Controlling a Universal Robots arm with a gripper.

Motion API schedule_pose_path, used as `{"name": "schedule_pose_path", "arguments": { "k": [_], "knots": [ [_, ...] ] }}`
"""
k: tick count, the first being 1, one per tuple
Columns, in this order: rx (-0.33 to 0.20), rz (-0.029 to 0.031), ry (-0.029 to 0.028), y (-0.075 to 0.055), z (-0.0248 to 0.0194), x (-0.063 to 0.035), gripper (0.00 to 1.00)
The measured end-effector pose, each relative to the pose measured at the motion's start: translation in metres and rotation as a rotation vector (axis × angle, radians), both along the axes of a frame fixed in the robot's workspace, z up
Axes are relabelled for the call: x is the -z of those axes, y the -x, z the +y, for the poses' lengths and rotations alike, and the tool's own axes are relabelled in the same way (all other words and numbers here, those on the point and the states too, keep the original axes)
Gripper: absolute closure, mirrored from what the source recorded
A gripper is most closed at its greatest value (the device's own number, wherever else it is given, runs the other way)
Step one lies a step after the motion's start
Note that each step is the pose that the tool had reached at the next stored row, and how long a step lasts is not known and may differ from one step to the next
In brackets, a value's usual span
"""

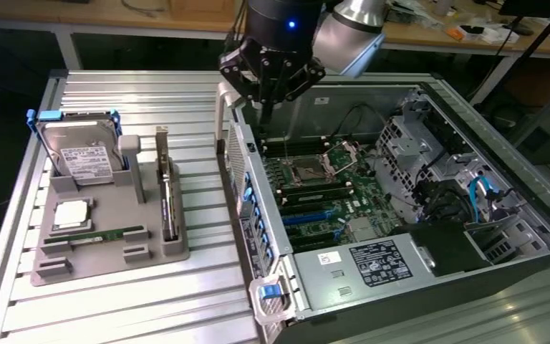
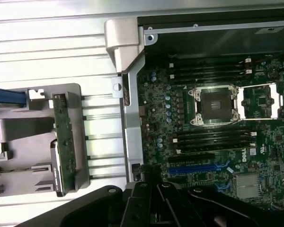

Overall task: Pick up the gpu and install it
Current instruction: 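Reach for the gpu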

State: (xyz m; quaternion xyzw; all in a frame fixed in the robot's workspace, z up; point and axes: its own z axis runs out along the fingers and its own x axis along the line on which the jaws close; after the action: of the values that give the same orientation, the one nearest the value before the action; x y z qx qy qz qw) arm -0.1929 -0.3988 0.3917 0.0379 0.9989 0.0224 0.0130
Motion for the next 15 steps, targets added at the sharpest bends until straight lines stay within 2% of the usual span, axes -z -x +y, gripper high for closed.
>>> {"name": "schedule_pose_path", "arguments": {
  "k": [4, 15],
  "knots": [
    [0.0, 0.0001, -0.0006, 0.021, 0.0, 0.0003, 0.89],
    [0.0, 0.0001, -0.0021, 0.064, 0.0, 0.001, 0.89]
  ]
}}
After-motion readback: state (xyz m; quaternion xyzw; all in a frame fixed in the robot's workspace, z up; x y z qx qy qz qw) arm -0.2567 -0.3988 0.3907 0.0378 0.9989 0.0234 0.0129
